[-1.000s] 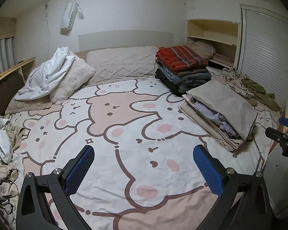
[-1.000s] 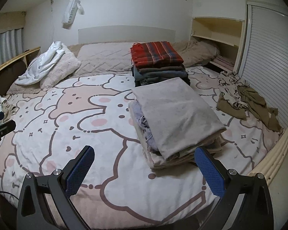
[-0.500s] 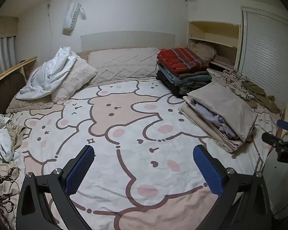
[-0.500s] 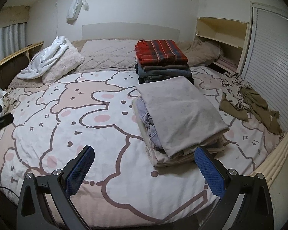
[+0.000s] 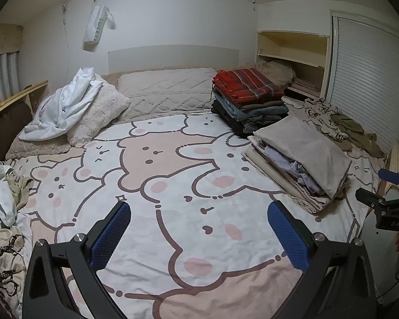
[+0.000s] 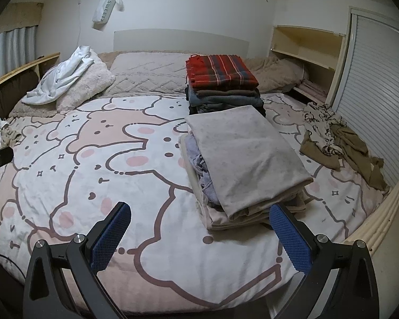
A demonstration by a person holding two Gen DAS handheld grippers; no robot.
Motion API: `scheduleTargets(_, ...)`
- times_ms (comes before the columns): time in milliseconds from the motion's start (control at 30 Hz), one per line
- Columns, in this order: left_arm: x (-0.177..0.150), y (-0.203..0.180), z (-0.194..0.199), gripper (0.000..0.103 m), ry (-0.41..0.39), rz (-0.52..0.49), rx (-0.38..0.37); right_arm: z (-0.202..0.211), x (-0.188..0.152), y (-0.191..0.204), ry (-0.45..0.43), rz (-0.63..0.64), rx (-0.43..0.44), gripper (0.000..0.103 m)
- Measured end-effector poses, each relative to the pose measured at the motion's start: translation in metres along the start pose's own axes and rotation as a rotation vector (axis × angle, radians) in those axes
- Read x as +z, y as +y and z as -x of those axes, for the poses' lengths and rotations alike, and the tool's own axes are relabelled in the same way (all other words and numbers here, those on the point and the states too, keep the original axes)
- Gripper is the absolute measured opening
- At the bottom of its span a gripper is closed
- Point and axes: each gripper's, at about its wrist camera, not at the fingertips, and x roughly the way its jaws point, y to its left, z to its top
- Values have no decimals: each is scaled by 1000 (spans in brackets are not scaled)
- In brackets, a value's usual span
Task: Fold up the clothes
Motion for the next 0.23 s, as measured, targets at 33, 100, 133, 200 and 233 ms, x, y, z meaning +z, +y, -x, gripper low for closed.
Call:
scheduleTargets(33, 0, 0, 0, 103, 1, 1, -2, -1, 0, 0, 2, 1, 0, 103)
scheduleTargets(100, 0, 0, 0, 103, 0, 0, -1, -1, 0, 0, 4, 7, -2, 103)
scheduleTargets(133, 0, -1, 0, 103, 0, -1, -2, -1, 0, 0, 4, 9, -2, 103)
scheduleTargets(200, -1, -1, 0, 103, 0, -3, -3, -2, 1, 0, 4, 9, -1, 103)
scheduleTargets(233, -1, -1, 0, 103, -2, -3, -3, -2, 1, -1, 5, 8, 0, 103)
